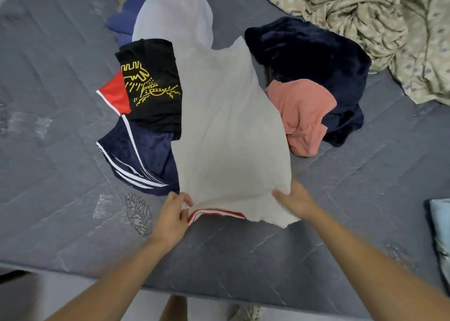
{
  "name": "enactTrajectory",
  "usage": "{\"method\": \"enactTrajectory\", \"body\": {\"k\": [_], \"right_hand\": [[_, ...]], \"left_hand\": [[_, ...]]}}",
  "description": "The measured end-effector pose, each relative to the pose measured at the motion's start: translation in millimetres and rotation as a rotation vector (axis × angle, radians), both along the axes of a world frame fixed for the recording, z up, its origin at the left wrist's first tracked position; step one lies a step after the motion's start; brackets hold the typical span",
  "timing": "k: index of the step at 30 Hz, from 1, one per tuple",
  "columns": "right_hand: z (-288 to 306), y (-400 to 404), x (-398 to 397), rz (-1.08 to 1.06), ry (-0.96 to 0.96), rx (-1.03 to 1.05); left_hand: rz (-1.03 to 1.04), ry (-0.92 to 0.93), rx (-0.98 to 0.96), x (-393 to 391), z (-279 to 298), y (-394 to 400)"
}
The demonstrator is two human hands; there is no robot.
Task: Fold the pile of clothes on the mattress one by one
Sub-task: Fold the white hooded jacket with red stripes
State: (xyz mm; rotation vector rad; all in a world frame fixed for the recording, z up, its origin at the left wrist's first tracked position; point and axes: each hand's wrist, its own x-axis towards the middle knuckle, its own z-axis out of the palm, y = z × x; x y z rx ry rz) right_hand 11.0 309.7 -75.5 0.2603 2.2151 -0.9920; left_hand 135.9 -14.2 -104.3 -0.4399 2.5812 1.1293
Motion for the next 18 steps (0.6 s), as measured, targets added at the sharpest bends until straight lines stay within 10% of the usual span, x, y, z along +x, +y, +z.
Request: {"method": "enactTrajectory", "body": {"k": [5, 11, 18], "right_hand": [[-24, 16, 51, -0.005, -0.145, 0.117], [-6, 6, 28, -0.105, 0.107, 0.070], [6, -27, 0, 0.281, 0.792, 0.325]], "left_hand": [[0.051, -0.099, 0.026, 56, -14, 23], [0.199, -0.071, 0.095, 33, -9, 26], [0.056, -0.208, -0.005, -22, -13, 12]]}}
